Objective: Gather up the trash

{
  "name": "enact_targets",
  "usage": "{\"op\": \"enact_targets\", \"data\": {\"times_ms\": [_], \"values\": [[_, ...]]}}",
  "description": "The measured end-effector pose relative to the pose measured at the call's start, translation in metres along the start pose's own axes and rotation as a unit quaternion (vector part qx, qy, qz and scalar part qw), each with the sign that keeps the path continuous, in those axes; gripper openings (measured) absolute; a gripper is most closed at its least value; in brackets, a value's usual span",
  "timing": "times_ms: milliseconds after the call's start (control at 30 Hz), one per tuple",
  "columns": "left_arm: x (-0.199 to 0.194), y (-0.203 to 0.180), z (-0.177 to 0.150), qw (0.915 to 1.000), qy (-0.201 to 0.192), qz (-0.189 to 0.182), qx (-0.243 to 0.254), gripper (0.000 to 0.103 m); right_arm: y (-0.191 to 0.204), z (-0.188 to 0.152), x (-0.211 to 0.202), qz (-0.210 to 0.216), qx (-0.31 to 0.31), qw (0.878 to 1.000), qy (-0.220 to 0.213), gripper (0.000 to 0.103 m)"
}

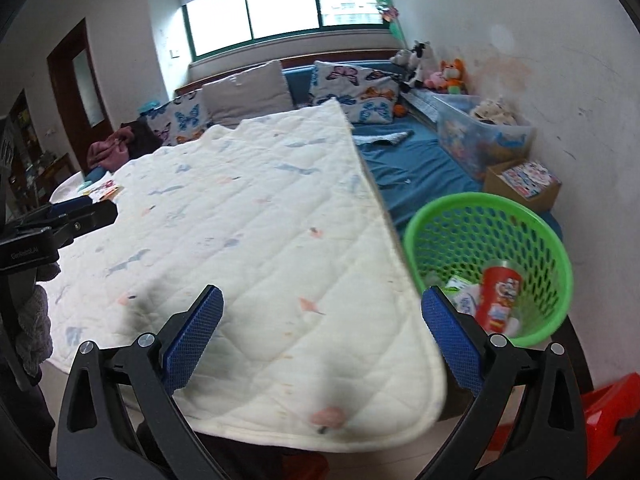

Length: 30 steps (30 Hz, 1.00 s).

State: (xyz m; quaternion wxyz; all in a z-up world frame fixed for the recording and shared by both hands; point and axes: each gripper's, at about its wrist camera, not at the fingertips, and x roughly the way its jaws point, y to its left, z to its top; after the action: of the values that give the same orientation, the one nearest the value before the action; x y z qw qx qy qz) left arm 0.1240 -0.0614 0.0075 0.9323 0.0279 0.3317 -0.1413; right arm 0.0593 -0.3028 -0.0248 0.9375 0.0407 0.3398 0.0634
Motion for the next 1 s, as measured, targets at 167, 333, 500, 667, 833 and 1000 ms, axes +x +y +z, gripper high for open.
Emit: {"op": "enact_targets", "data": {"times_ms": [167,333,500,667,833,1000], "values": [[-0.017,0.028,-0.016,0.9992,-0.004,0.027,-0.03,0.095,0.018,0.003,-0.001,0.009,-0.012,1.0,-0.005,0.099],[-0.029,0.041,-0.027,0.9973,-0.016,0.059,-0.04,0.095,0.031,0.004,-0.004,0.013,-0.016,1.0,-0.013,0.099],[-0.035,0.043,-0.036,0.9964,-0.022,0.069,-0.045,0.095,0.036,0.002,-0.004,0.018,-0.017,1.0,-0.012,0.099],[-0.038,0.045,-0.043,0.996,-0.027,0.065,-0.056,0.095,0.041,-0.002,-0.005,0.019,-0.016,1.0,-0.016,0.099],[-0.036,0.048,-0.049,0.9956,-0.02,0.063,-0.066,0.095,0.044,-0.003,-0.006,0.003,-0.026,0.999,-0.021,0.099],[-0.038,0.048,-0.051,0.9958,-0.021,0.065,-0.062,0.095,0.045,-0.005,-0.006,0.003,-0.026,0.999,-0.021,0.099]]}}
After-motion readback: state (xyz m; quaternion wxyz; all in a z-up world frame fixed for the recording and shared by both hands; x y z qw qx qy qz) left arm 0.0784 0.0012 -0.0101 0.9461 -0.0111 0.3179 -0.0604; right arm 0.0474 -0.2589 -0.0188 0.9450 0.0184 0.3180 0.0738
